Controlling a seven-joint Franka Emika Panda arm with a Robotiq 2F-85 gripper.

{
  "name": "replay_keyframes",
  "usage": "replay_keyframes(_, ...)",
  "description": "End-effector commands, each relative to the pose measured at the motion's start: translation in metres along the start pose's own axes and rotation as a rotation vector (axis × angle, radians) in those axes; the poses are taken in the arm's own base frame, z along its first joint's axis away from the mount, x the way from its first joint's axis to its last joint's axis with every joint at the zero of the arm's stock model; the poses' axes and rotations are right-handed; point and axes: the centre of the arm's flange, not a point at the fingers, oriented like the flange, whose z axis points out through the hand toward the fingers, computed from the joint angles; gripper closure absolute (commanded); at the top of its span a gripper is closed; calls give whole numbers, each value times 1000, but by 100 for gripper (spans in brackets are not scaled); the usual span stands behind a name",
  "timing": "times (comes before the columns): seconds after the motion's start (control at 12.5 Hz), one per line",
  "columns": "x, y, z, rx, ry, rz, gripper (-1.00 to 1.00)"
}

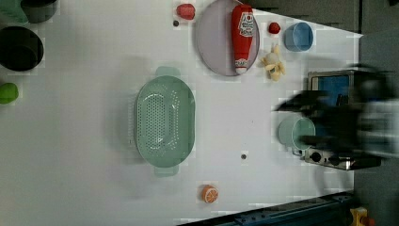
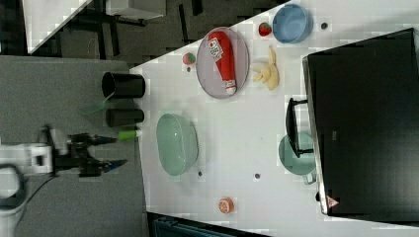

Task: Drag strainer left to right.

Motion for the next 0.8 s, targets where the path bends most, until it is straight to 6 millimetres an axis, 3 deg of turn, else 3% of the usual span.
replay_keyframes(0.08, -34, -21, 35, -7, -20, 237, -100)
replay_keyframes(0.4, -54, -60, 115, -1, -103, 446, -100)
replay_keyframes(0.8, -62, -86, 217, -11, -195, 636, -100)
